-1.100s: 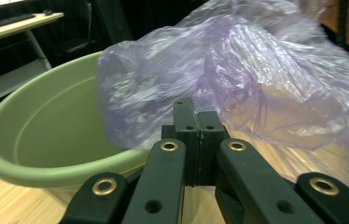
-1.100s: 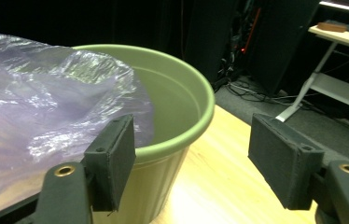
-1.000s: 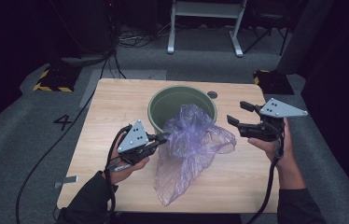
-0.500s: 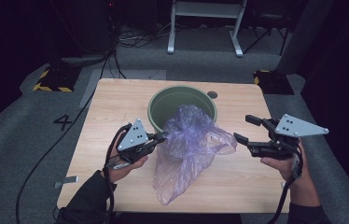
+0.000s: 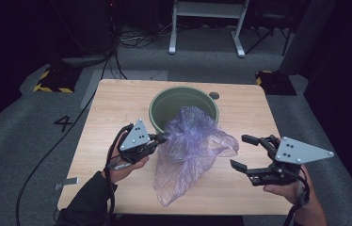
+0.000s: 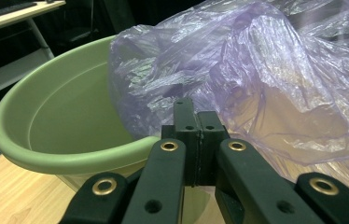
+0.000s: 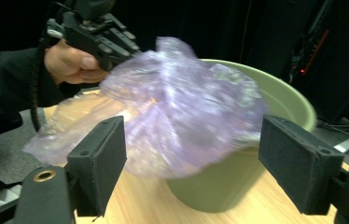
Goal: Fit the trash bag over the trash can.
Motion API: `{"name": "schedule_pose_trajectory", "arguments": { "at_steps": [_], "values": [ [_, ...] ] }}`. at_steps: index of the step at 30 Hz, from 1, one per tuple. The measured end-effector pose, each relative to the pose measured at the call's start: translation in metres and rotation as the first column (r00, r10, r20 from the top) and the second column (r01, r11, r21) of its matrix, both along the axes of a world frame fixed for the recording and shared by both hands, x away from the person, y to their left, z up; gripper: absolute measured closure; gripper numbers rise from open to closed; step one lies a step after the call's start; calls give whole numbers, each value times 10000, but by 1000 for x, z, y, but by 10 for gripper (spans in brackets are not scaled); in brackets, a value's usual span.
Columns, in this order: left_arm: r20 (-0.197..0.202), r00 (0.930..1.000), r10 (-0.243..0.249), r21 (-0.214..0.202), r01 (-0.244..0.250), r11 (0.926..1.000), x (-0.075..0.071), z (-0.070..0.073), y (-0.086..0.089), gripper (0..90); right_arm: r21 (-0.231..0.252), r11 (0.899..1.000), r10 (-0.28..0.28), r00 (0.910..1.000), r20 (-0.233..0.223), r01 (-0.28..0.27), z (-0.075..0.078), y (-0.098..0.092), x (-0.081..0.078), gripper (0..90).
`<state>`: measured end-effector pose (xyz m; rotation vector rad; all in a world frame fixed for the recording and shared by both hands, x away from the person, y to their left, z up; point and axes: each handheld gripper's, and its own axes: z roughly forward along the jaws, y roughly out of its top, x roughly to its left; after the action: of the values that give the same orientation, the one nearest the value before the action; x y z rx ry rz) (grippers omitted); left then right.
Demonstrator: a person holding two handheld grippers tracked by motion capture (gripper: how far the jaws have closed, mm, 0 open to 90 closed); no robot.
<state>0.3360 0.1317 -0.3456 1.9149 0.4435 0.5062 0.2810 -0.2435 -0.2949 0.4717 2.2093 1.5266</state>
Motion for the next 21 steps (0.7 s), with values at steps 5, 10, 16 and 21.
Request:
{"name": "schedule_pose_trajectory", "arguments": {
  "at_steps": [5,10,16,21],
  "values": [
    [24,10000,86,-16,-86,10000,1,0,1,899,-381,9972,-647,9979,86,650,-7,23,5,452],
    [-46,9997,230,-254,-231,9994,6,0,10,898,-656,9886,-1363,9907,-27,1359,-16,29,28,765],
    [-285,9960,849,-294,-857,9959,19,-2,25,898,-496,9745,-2204,9749,-314,2188,-24,21,58,880],
    [-419,9910,1268,-154,-1275,9917,30,-4,36,898,-600,9603,-2758,9594,-597,2723,-31,15,77,892]
  ]
}}
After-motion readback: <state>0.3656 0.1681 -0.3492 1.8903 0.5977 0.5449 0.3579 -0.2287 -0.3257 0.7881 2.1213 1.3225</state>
